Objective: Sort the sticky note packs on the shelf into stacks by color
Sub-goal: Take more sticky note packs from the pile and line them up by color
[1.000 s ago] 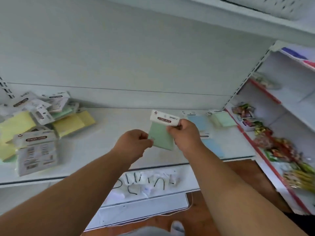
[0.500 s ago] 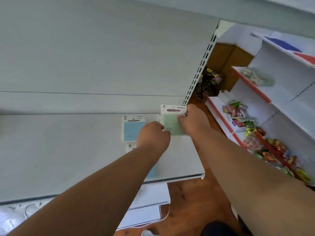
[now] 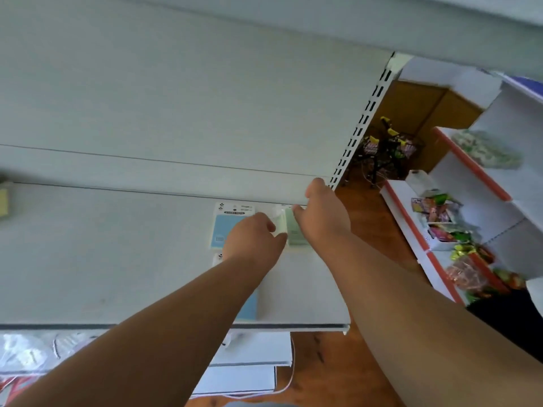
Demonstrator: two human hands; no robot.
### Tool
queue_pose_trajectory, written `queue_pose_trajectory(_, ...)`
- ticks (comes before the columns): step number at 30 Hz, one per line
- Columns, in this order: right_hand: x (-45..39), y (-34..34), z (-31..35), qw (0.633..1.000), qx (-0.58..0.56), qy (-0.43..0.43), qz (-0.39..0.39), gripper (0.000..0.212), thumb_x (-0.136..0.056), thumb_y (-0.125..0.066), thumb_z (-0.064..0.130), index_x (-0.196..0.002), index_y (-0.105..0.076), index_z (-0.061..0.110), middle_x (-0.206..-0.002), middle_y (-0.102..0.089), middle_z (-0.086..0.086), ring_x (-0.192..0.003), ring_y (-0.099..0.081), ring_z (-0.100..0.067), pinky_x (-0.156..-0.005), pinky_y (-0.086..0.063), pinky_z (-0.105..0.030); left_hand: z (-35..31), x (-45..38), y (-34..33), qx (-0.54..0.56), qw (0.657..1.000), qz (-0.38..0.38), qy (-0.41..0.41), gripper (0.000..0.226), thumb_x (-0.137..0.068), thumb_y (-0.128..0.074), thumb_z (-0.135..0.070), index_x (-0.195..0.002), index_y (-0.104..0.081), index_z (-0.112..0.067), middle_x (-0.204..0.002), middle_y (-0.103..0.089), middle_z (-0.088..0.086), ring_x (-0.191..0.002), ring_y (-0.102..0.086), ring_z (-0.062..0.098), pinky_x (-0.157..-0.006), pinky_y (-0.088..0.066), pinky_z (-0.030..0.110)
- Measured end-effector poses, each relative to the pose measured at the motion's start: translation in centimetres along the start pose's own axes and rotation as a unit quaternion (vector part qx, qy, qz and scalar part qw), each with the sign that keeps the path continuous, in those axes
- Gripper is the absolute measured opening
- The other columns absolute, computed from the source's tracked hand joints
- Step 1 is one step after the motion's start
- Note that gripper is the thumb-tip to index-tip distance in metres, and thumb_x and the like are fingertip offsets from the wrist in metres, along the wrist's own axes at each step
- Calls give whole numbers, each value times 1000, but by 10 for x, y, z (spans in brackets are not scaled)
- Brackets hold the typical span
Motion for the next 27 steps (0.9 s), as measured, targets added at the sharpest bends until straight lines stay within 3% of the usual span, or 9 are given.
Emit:
queue_pose_trajectory(7,19,-31,91,990,-94,105,27,16,-87,-60,34,-91,-52,20,-92,-59,1,-80,-57,-20,-66,-45,-31,66,17,77,-28,997,-59,31,18,-86,-59,-40,-100,-61,-30,-84,-65,-14,-84,-62,12,-76,-52,28)
queue_pose_trajectory(16,75,-109,306,956,-167,209,119,14,-88,-60,37,-90,-57,24,-90,-63,10,-81,-58,-12,-68,-45,-27,238,37,221,-26,979,-156,127,18,-85,-57,-41,-96,-63,-29,-86,-66,-11,-85,-62,15,-74,-51,29)
queue_pose_trajectory(23,126,-193,461,945,-196,136,225,16,-85,-59,34,-81,-61,19,-80,-66,1,-77,-63,-22,-69,-51,-32,366,49,349,-97,967,-198,127,24,-87,-56,-37,-107,-61,-25,-110,-62,-4,-95,-62,23,-72,-46,29)
queue_pose_trajectory(25,136,-206,487,935,-195,86,284,19,-86,-55,30,-84,-64,13,-77,-69,-7,-65,-64,-24,-64,-53,-33,392,55,365,-122,968,-159,148,35,-88,-55,-41,-117,-57,-21,-122,-52,1,-99,-62,27,-75,-46,32)
queue_pose_trajectory(27,147,-214,505,916,-210,13,341,23,-87,-50,22,-87,-66,6,-69,-68,-16,-42,-53,-20,-47,-43,-25,412,59,368,-153,970,-113,153,46,-89,-53,-48,-124,-53,-18,-125,-45,3,-102,-62,30,-80,-49,37)
Point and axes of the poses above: each hand's wrist, its own x-axis away from the middle knuckle, its own y-axis out of the back of the hand, z = x × y, the point moved 2 cm from there along -x, towards the middle knuckle
